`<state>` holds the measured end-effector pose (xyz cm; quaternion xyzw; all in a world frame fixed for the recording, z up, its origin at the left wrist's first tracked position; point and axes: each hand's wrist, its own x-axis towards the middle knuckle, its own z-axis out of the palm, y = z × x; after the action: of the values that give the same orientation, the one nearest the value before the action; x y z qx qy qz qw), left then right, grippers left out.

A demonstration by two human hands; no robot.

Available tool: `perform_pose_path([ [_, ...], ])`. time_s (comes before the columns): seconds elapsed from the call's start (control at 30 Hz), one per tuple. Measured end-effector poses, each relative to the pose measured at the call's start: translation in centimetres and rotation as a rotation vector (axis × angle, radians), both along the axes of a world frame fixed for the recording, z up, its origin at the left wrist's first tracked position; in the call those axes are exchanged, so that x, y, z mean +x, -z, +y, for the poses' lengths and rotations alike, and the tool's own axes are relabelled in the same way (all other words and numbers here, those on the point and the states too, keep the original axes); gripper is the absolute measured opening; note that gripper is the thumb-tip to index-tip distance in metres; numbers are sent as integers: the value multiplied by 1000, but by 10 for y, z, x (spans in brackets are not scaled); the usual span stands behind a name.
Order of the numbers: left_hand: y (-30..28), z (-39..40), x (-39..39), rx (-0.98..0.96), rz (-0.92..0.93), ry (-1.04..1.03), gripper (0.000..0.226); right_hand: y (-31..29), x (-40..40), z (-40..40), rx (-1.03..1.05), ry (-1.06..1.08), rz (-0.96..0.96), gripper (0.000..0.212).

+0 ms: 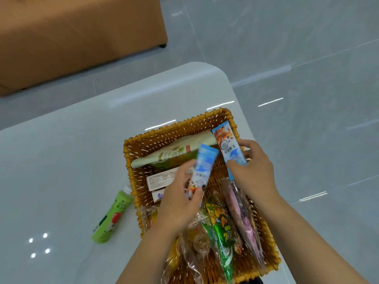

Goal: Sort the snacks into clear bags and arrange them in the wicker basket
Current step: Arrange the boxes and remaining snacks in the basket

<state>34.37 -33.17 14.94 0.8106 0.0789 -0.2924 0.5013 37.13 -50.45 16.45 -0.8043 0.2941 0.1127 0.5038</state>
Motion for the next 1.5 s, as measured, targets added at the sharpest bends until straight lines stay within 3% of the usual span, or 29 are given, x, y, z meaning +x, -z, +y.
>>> perform_pose_path([
  [0.07, 1, -1, 5, 252, -141, 381, 51, -3, -4, -7, -44, 1, -21, 35],
  [0.13, 4, -9, 15, 362, -188, 457, 45, -4, -8, -14, -92, 19, -46, 33],
  [0.3, 27, -39, 33, 393, 29, 132, 21, -2, -12, -28, -186, 101, -113, 31],
  [0.4, 37, -59, 33, 391, 84, -35, 26, 2, -7, -31, -120, 128, -175, 32],
  [0.5, 43, -77, 38, 403, 89, -88, 35, 12, -2, -27, -242, -135, -133, 23],
  [0.6, 48, -83, 45, 424, 111, -79, 27, 24, 5, -17, -426, -496, -40, 22],
  [0.73, 46, -71, 45, 359, 84, -133, 30, 36, 20, 2, -573, -748, 140, 27],
  [0.83, 39, -64, 33, 290, 49, -180, 34, 43, 30, 10, -484, -683, 179, 30],
  [1.03, 41, -67, 15, 373, 55, -44, 19, 86, 48, 24, -298, -543, 310, 56],
  [1.17, 20, -62, 17, 376, 96, -53, 45, 104, 57, 22, -238, -430, 376, 51],
  [1.37, -10, -26, 14, 314, 221, -121, 28, 97, 46, 24, -248, -521, 376, 99],
  [1.43, -18, -16, 13, 322, 265, -169, 28, 92, 39, 19, -167, -506, 418, 96],
  [1.5, -24, -9, 12, 292, 312, -203, 24, 85, 37, 12, -52, -442, 428, 75],
])
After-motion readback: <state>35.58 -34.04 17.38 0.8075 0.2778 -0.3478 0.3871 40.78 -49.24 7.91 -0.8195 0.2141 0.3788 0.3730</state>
